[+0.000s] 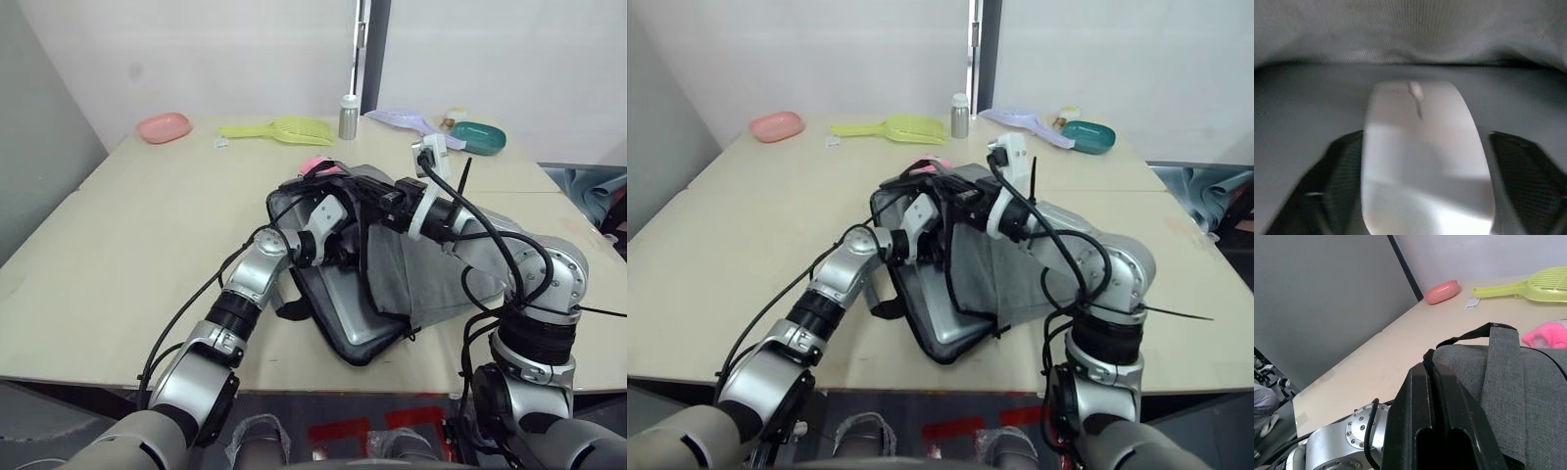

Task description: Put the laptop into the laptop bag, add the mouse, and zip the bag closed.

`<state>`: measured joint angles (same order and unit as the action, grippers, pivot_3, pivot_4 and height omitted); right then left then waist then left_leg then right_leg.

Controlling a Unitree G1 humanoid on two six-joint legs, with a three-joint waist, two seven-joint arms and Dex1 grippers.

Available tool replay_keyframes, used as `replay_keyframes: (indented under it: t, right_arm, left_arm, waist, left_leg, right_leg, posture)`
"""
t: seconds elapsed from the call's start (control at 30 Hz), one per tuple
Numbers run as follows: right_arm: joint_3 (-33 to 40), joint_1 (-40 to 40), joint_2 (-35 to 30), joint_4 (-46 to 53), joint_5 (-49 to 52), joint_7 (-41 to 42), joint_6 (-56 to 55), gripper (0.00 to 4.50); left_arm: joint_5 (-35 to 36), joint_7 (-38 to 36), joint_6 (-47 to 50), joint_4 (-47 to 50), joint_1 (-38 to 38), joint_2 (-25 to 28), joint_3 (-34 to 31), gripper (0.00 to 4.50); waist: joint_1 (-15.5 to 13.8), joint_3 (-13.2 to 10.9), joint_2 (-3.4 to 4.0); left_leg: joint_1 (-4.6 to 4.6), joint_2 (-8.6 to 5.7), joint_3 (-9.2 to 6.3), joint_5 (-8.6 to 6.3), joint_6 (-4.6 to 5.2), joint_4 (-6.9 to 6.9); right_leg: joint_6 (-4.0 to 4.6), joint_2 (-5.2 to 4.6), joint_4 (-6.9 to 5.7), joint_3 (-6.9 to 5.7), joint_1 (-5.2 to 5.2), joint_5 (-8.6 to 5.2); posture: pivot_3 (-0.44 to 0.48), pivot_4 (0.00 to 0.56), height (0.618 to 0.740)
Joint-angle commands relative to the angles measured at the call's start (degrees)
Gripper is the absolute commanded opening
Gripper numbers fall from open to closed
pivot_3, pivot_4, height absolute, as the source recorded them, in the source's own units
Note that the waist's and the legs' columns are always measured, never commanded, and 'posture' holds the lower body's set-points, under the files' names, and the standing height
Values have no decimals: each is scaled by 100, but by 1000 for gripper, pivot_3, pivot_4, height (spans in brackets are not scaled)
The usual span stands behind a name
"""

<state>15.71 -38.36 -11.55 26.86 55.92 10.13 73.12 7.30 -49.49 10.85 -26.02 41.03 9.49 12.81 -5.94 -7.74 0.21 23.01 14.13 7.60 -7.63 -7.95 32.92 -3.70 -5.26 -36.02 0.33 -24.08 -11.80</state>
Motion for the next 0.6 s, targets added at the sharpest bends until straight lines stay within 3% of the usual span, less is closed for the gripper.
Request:
replay_keyframes:
  t: [0.03,0.2,0.37,0.47,0.6]
  right_arm:
    - [34,-152,-49,153,233,67,-320,0]
    - [-239,41,-307,120,106,316,-446,0]
    - [-704,242,-712,112,-32,859,-639,0]
    - [-1062,428,-1081,145,-43,1434,-705,0]
    - [-1412,684,-1533,247,2,2158,-788,0]
  left_arm:
    - [311,-133,106,560,-185,137,-268,4485]
    - [777,-539,887,1621,-711,757,-452,4485]
    - [1437,-1013,1913,2665,-1236,1781,-864,4485]
    - [1921,-1399,2492,3044,-1655,2706,-1426,4485]
    - [2263,-1491,2811,3021,-1944,3407,-2044,4485]
  waist:
    - [10,-1,1]
    - [8,-2,3]
    - [14,-3,6]
    - [38,-4,8]
    - [15,-6,10]
  left_leg:
    - [0,0,0,0,0,-2]
    - [1,1,-1,0,0,-6]
    - [1,1,-3,-1,-1,-5]
    - [0,2,-4,-1,-2,-5]
    - [-2,2,-6,-2,-4,-10]
  right_leg:
    - [0,0,1,0,0,0]
    - [2,0,5,-4,0,-1]
    - [2,0,5,-7,0,-2]
    - [3,1,5,-9,0,-2]
    - [5,1,8,-12,2,-5]
  posture:
    - [0,150,740]
    - [0,150,740]
    - [0,150,740]
    - [0,150,740]
    - [0,150,740]
